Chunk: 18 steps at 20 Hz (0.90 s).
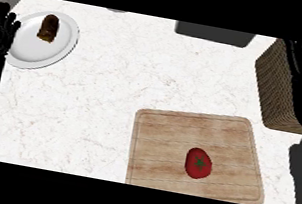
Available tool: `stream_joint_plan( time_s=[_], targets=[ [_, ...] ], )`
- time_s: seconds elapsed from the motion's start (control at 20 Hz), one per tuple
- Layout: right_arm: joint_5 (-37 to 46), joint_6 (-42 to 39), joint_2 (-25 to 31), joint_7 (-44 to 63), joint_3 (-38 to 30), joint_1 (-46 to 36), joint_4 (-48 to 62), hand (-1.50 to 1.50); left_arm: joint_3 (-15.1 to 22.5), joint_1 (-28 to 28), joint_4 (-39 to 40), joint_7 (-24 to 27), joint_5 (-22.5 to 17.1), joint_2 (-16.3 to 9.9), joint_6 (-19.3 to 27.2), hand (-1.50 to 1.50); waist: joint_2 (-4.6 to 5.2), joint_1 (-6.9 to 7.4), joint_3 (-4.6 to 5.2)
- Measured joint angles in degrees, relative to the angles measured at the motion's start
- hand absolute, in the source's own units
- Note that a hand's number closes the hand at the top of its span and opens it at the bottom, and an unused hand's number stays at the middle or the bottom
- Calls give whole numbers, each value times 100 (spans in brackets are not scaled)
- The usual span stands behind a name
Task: Pick the tomato from the cutting board and place it in the basket
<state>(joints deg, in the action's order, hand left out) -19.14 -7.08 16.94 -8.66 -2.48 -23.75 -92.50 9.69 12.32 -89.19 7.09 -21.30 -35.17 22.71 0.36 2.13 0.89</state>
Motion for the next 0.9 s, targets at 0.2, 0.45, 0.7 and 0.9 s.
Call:
stream_joint_plan(
  time_s=[0.2, 0.45, 0.7, 0.9],
  targets=[
    [-363, -686, -31, -266, 12, -331, 676, 150, 17, -94, 332, -206, -76, 48, -230, 0, 14, -66, -60],
    [90, -1882, 253, -772, 731, -628, 730, -150, 301, -130, 680, -760, -274, 141, -567, 0, 58, -44, -81],
    [1736, -1483, -217, -1552, 2032, 42, -37, -150, 350, -147, 949, -1110, -425, 188, -758, 0, -14, -205, -87],
    [2769, -666, -723, -1117, 2904, 639, -725, -150, 328, -166, 1060, -1190, -392, 231, -831, 0, -49, -261, -85]
  ],
)
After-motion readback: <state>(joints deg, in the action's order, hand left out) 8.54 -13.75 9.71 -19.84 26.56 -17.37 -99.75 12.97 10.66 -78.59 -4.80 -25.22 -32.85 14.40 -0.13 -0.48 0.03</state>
